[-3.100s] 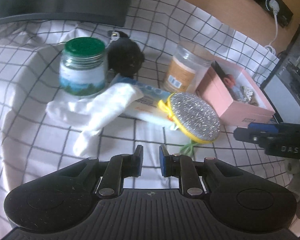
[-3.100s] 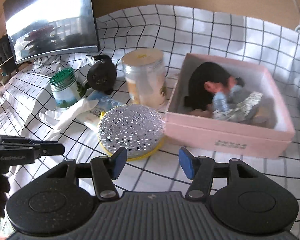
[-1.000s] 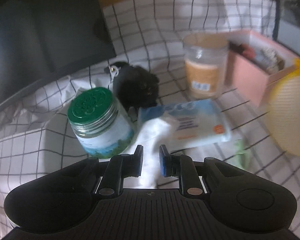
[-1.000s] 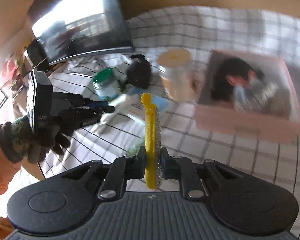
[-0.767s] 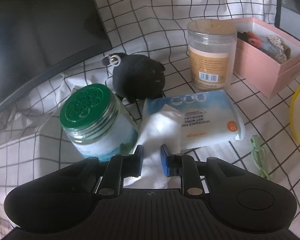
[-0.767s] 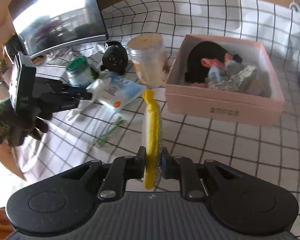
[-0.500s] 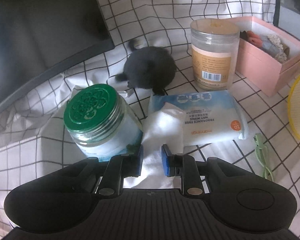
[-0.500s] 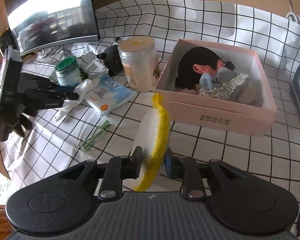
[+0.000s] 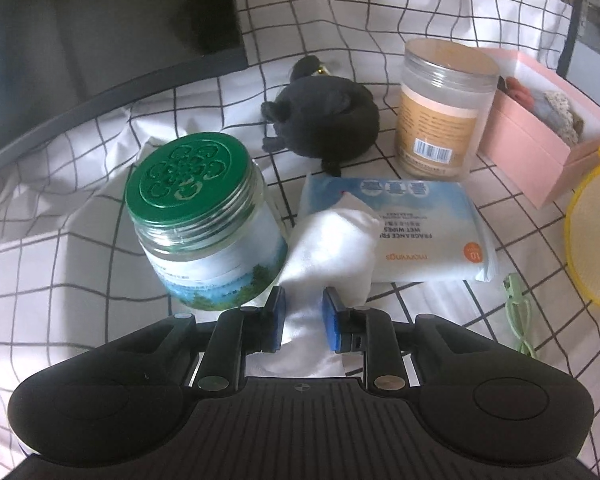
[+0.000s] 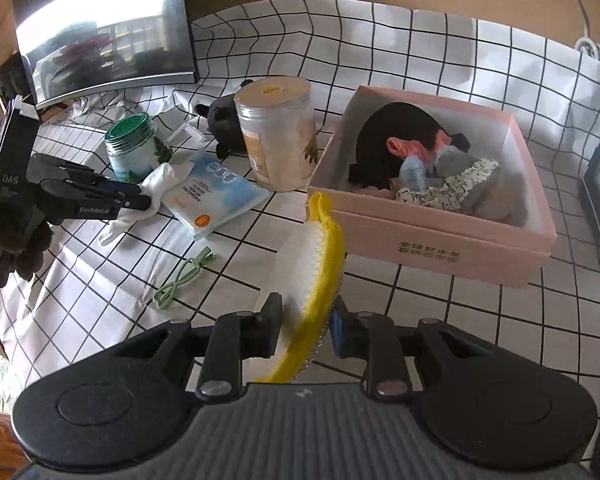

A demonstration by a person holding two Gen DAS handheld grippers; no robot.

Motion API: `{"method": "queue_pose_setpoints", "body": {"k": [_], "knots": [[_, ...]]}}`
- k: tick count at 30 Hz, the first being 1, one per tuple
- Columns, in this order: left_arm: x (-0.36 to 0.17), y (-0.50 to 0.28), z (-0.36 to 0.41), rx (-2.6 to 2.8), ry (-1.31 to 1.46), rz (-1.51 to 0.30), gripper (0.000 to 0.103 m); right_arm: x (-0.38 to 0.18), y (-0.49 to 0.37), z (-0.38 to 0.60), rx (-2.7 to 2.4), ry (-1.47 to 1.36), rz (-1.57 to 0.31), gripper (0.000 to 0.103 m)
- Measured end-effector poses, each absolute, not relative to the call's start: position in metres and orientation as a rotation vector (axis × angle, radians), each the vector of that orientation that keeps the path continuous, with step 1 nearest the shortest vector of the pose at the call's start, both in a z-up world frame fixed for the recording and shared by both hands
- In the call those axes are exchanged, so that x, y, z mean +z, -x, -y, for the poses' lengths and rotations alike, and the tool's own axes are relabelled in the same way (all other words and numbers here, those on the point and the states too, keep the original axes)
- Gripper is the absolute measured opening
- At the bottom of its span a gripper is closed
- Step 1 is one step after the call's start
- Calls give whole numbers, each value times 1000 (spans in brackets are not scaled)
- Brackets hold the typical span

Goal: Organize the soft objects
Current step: 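Lift the sponge with the right tool while the left tool reaches toward the wet-wipes pack, then grasp the green elastic cord with the left tool while the right tool holds the sponge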

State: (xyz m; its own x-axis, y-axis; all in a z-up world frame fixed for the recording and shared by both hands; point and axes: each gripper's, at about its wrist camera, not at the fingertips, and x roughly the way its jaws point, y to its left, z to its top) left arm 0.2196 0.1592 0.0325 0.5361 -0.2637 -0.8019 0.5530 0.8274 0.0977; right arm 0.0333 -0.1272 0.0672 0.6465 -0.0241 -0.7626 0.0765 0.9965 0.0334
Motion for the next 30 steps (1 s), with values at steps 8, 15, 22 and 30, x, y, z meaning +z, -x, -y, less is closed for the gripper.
{"method": "queue_pose_setpoints", "body": {"k": [8,15,22,30], "knots": [[30,-198,-153,-488,-372,-826,10,69,-29,125,-41,-63,-857,21],[37,-162,-153,-671,-226,-933,10,68,-26,123,-30,-55,-856,21],[71,-132,-143,-739,-6,-869,13,67,-28,118,-12,-24,-862,21],[37,-136,-90,-598,-166,-945,18,64,-27,113,22,-7,-874,21]]}}
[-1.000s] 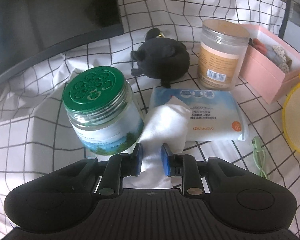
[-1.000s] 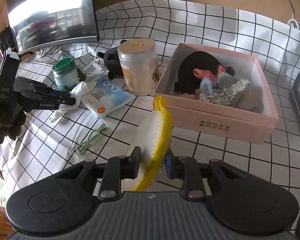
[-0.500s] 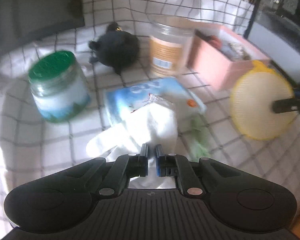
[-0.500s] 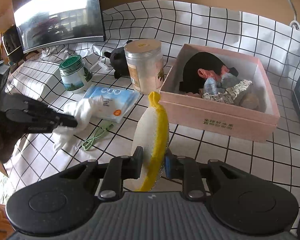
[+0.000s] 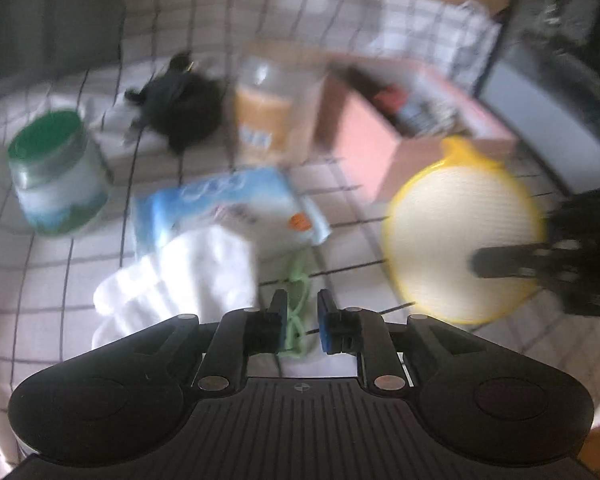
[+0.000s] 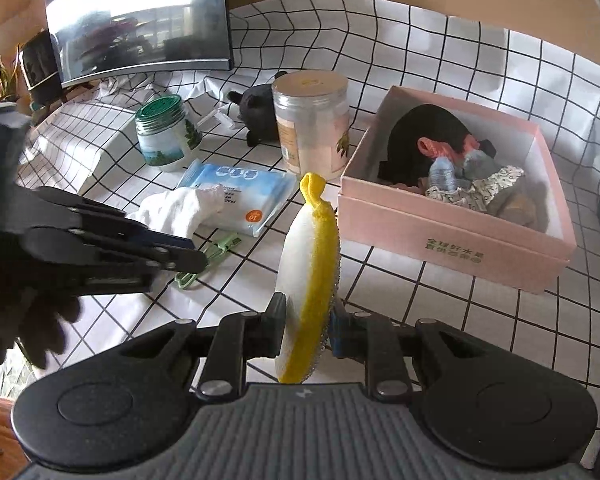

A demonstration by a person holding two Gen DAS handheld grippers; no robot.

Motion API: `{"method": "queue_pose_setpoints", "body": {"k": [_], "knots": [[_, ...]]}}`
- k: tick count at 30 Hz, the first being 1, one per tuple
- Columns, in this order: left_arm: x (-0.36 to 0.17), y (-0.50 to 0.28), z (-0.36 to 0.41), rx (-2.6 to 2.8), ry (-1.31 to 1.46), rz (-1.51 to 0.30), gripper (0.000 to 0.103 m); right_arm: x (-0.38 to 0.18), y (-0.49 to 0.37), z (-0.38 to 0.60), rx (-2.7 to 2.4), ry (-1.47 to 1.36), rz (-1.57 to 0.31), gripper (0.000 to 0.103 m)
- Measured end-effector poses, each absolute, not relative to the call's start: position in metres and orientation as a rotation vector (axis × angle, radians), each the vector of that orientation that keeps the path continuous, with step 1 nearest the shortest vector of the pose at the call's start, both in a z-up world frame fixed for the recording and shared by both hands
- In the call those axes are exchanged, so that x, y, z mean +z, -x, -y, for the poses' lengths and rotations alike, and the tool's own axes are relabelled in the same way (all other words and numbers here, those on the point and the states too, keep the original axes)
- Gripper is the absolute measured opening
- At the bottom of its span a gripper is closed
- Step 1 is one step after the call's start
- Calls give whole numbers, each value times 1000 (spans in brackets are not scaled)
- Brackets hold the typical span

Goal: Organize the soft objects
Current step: 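Grasp the green elastic cord with the left tool while the right tool holds the sponge, then carry the green cord over the pink box and open the left tool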

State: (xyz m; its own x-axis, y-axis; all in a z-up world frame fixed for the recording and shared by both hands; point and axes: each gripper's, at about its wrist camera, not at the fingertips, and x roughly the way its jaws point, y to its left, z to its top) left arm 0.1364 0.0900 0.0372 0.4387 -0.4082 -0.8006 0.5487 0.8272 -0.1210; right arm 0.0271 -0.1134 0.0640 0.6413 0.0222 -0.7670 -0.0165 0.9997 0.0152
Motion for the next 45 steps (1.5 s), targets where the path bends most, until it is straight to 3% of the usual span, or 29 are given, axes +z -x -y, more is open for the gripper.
{"method": "queue_pose_setpoints", "body": {"k": [6,9,12,14,16,33,45], "knots": [[27,-139,-83,-575,-207,-950,21,63,-29,116,7,-3,-872,23],[28,-140,-74,-611,-242,-954,32,61,-33,116,8,0,-874,23],[28,-138,-67,-604,-264,-958,33,60,-39,118,11,-2,-879,23],[27,-133,-66,-600,-265,-934,31,61,-40,117,8,-5,-878,22],[24,-129,-64,-587,-302,-892,19,63,-40,117,11,-4,-877,18],[52,-86,-39,-887,-248,-888,17,134,35,167,-148,-37,-764,15],[147,-145,22,-911,-106,-615,17,155,66,190,-270,-81,-630,15]]}}
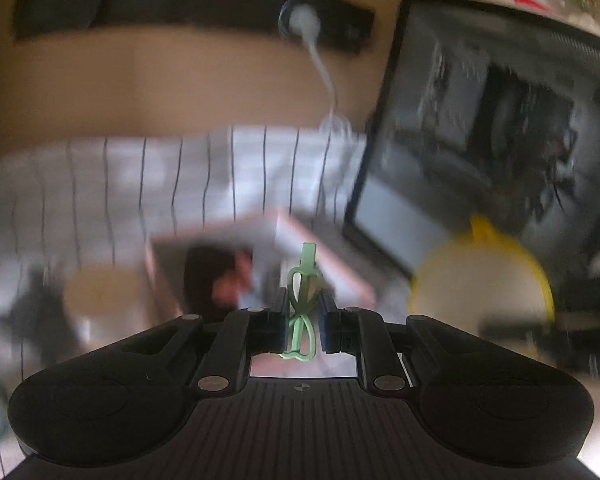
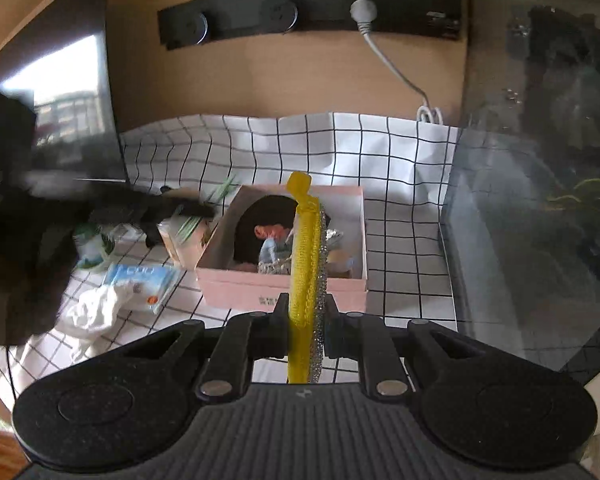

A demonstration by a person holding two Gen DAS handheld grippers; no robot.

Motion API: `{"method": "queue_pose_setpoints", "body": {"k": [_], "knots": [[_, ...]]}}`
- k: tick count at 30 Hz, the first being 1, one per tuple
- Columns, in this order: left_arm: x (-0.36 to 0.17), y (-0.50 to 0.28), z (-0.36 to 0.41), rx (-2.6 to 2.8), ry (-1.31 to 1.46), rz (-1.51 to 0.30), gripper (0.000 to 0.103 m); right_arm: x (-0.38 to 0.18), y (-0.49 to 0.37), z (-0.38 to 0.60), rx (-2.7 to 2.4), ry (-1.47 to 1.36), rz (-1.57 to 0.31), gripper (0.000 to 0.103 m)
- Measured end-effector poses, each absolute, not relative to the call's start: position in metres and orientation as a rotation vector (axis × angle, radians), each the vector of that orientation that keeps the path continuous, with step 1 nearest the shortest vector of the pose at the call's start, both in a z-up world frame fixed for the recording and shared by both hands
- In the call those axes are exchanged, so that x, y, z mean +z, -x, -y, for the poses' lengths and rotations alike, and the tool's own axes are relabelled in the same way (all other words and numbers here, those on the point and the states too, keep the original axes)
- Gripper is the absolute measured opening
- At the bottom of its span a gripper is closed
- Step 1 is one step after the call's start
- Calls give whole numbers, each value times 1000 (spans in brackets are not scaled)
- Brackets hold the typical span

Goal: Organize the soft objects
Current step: 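Carry the green cord over the pink box and open the left tool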

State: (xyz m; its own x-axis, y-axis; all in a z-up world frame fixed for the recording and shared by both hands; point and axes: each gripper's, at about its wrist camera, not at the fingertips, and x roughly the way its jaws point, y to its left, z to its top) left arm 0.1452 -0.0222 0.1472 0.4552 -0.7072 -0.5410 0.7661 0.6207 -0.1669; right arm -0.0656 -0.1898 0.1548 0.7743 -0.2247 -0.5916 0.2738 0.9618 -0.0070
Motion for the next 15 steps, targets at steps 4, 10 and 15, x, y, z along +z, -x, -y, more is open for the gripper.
{"method": "queue_pose_setpoints", "body": {"k": [4,10,15], "knots": [[144,-192,54,-904,-75,-653,19,151,65,192,-283,-94,-618,14],[105,-217,48,-735,-2,-725,20,147,52,204,-306,-95,-607,14],[109,-209,21,-737,70,-721,20,155,12,220,-249,-108,-587,15]]}}
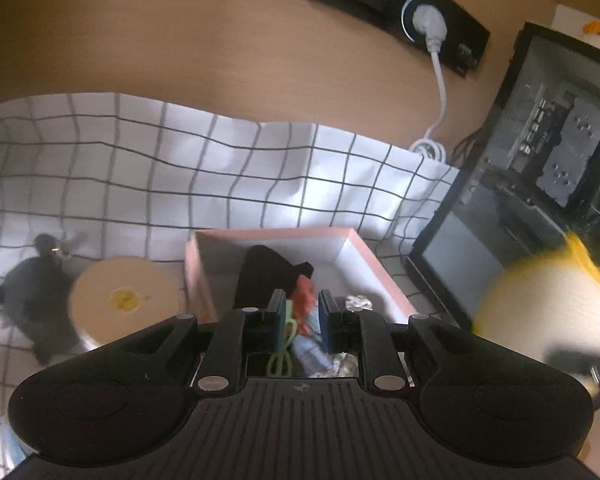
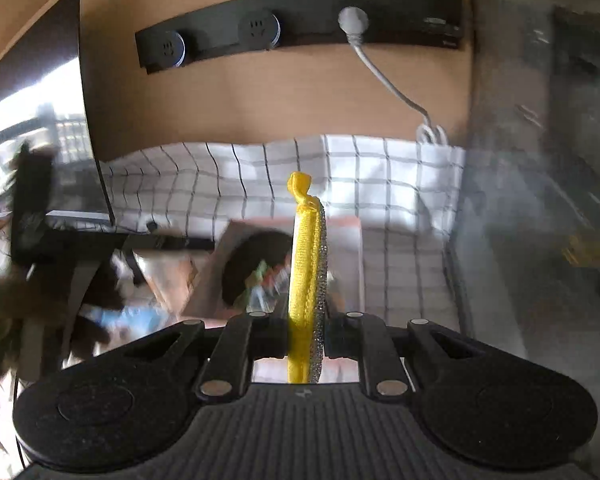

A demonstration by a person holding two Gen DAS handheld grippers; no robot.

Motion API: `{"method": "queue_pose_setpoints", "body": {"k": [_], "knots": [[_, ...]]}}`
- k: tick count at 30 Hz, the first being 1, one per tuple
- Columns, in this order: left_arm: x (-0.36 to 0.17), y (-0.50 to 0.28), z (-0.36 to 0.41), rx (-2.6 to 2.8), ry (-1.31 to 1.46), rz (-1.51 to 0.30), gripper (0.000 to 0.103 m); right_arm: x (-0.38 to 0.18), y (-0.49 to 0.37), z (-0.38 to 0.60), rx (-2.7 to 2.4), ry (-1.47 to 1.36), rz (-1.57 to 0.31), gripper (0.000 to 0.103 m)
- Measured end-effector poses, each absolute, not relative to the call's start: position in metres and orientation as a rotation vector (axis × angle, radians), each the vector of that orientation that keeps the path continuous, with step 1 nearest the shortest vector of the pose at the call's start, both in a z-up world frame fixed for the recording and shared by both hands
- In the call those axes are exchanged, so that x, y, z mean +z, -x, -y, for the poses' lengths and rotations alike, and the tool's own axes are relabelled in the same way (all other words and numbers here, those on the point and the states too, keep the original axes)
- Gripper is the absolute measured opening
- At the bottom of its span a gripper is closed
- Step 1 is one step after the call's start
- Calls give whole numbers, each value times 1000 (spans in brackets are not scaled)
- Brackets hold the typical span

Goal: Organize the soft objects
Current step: 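Carry the green cord over the pink box and open the left tool, then lower the sponge into the pink box and open the right tool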

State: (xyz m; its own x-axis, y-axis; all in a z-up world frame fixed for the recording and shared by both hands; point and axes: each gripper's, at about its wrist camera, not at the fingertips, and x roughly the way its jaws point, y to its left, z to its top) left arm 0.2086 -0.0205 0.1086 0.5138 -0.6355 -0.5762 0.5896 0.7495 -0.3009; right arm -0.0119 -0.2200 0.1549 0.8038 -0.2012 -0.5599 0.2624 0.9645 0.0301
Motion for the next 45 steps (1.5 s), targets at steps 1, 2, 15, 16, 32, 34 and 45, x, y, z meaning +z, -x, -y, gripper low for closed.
{"method": "queue_pose_setpoints", "body": {"k": [1,2,15,16,32,34,45], "knots": [[112,-207,15,-729,69,-721,20,157,0,224,-230,-121,-582,15],[114,-203,9,-726,76,-721,20,159,-11,226,-211,-134,-577,15],[88,-126,-95,-539,68,-856,20,66,-171,255,-32,-487,-869,15],[86,-125,-103,-480,52,-863,19,58,-174,256,-59,-466,-890,15],[76,-124,-127,-234,-60,-887,20,97,-136,227,-258,30,-706,37],[74,-124,-129,-239,-55,-888,20,89,-149,227,-216,-8,-752,36],[65,-118,-154,-365,-132,-880,20,74,-153,235,-236,-105,-820,37]]}}
